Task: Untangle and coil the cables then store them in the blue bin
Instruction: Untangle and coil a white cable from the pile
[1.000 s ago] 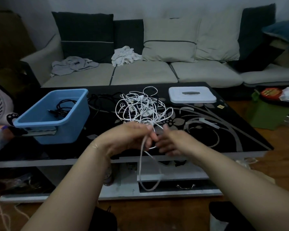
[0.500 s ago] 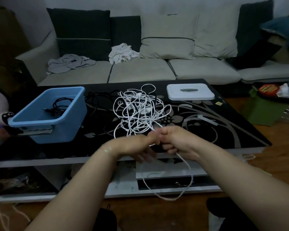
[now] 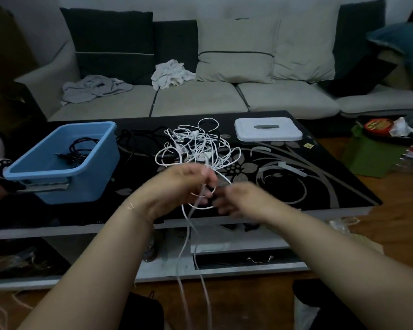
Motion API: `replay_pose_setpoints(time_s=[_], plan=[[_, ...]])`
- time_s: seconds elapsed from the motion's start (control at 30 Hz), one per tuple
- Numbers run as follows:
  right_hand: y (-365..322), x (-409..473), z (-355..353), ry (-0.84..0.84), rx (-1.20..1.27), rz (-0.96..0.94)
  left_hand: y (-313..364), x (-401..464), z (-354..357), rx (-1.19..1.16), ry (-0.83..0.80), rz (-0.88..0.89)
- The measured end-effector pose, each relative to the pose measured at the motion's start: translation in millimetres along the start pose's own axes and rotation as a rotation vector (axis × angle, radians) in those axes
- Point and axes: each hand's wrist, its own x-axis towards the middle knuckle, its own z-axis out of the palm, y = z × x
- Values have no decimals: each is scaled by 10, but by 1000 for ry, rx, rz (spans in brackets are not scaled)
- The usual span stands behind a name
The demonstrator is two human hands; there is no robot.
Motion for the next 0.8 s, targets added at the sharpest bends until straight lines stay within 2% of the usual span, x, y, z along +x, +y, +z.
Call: replay_pose_setpoints(time_s=[0.07, 0.13, 0.2, 0.3, 0.37, 0.47, 0.5, 0.57, 0.63, 0.73, 0.8], plan=[[-64, 76, -125, 60, 493, -12, -66, -34, 105, 389, -230, -13], [-114, 55, -206, -11, 689, 41, -143, -22, 190, 690, -395, -56], [-111, 30, -176, -52, 639, 117, -192, -5, 267, 797, -448, -92], [-100, 28, -49, -53, 437, 150, -183, 1, 287, 811, -386, -101], [-136, 22, -5, 38, 193, 35, -107, -7, 206, 802, -260, -123], [-157, -17, 14, 159, -156, -203, -28, 12, 30, 1116, 271, 63], [-153, -33, 18, 161, -201, -281, -31, 7, 9, 1173, 372, 164], [-132, -73, 22, 175, -241, -419, -79, 11, 23, 1213, 367, 314], [-108, -115, 15, 197, -261, -528, -153, 70, 12, 1263, 388, 341], [-91, -223, 49, 271, -316, -716, -206, 160, -229, 1165, 669, 220], [-100, -311, 99, 348, -263, -913, -247, 211, -442, 976, 789, 133]])
